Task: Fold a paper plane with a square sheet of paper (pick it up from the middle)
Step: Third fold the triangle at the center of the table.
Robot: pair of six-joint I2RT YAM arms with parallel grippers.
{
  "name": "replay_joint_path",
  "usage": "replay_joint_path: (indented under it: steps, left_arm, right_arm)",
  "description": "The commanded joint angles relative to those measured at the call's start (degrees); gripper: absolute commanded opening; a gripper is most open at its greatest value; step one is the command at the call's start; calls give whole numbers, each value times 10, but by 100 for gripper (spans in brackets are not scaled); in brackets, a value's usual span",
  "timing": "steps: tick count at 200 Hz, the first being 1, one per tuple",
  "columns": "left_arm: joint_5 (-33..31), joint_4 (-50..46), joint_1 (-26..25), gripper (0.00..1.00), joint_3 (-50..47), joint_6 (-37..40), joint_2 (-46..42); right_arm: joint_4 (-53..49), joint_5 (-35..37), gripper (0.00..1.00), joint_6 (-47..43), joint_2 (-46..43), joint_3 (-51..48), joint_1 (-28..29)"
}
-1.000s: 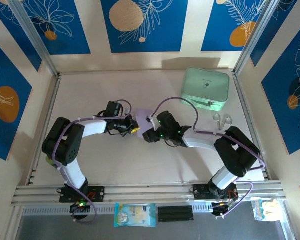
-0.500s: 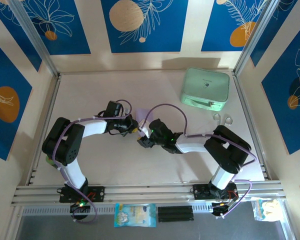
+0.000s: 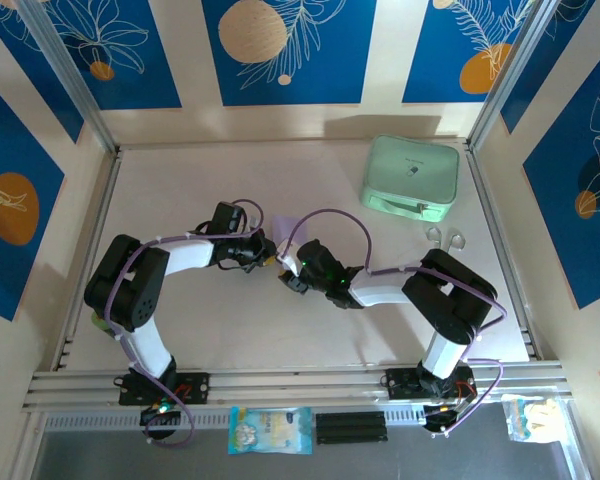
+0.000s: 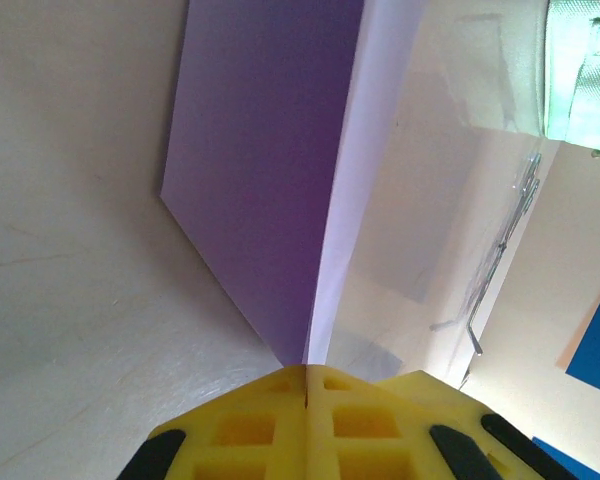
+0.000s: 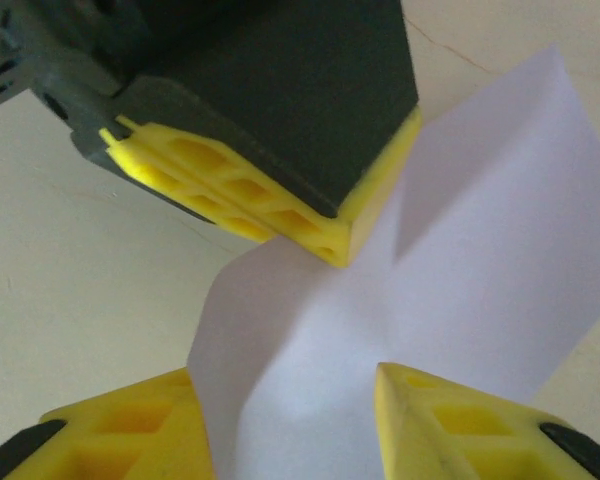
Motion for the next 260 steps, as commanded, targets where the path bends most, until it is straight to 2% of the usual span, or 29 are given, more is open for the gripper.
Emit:
replay_joint_path:
  steps: [1, 82, 111, 129, 158, 209, 260]
  left_arm:
    - [8, 0, -4, 3, 0, -6, -4]
    - [-1, -11, -4, 11, -2, -5, -6]
    - [-23, -39, -3, 21, 4, 6, -22]
    - [-55, -72, -1, 31, 13, 27, -39]
    - [-104, -113, 3, 41, 31, 68, -62]
    - [-101, -97, -1, 43, 55, 92, -48]
    - [-77, -110, -22, 39, 108, 129, 27]
  right_arm:
    - [14, 8, 37, -4, -12, -7, 5]
    - [18, -19, 21, 11, -24, -14, 6]
    - [11, -50, 11, 15, -31, -16, 1]
    - [0, -80, 9, 24, -41, -20, -6]
    - [-29, -159, 8, 50, -52, -22, -27]
    - [-36, -267, 5, 129, -32, -23, -56]
    - [-17, -333, 3, 188, -11, -22, -65]
